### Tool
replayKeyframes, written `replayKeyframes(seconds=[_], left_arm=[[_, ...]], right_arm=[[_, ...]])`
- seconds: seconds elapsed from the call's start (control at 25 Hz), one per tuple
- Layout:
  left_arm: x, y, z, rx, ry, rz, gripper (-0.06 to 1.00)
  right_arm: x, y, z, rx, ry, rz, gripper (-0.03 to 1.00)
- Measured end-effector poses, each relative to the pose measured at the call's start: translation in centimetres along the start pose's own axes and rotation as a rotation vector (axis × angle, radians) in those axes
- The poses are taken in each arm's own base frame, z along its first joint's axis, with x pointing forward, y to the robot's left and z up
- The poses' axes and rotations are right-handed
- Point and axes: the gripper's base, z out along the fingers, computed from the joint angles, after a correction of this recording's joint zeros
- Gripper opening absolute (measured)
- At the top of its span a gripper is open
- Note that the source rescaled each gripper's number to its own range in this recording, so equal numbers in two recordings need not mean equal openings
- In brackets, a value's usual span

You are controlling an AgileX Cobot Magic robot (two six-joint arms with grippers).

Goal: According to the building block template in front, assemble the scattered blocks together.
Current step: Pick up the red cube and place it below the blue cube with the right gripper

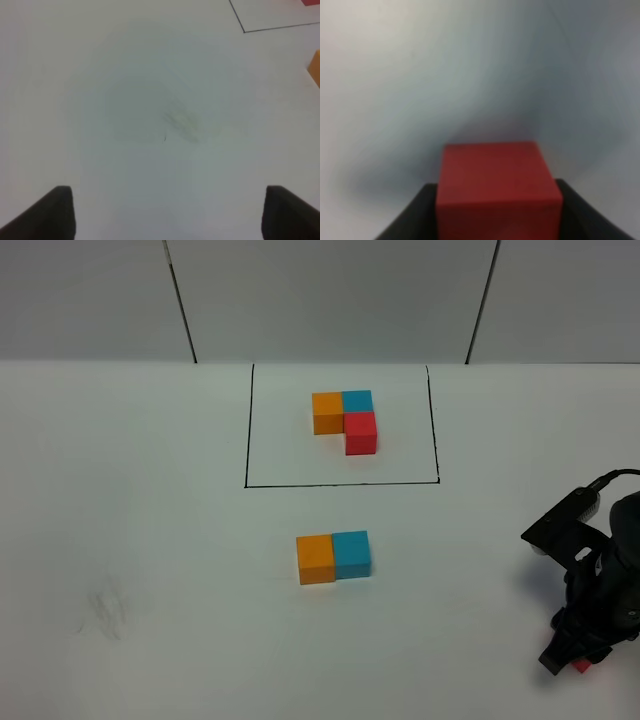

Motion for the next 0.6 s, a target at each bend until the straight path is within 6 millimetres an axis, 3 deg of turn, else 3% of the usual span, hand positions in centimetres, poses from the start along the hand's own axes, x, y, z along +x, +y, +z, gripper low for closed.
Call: replayKeyframes(seconds=[0.12, 0.24, 0.4, 0.6], left_arm=[[0.0, 0.0, 0.0, 0.000, 0.000, 0.000, 0.66], [0.0, 0.0, 0.0, 0.000, 0.000, 0.000, 0.66], [0.0, 0.0, 0.0, 0.000, 0.000, 0.000, 0.66], [0.0, 0.0, 0.0, 0.000, 0.000, 0.000, 0.66]], right_arm=[[0.0, 0.0, -0.4, 0.005, -0.009, 0.001, 0.02], [0.0, 0.0, -2.3, 0.020, -0.035, 0.049, 0.02], [-1.0, 1.2, -7.2, 0.044, -0.125, 0.155, 0.02], [-3.1, 4.3, -12.3, 0.010, -0.293, 0.324, 0.02]])
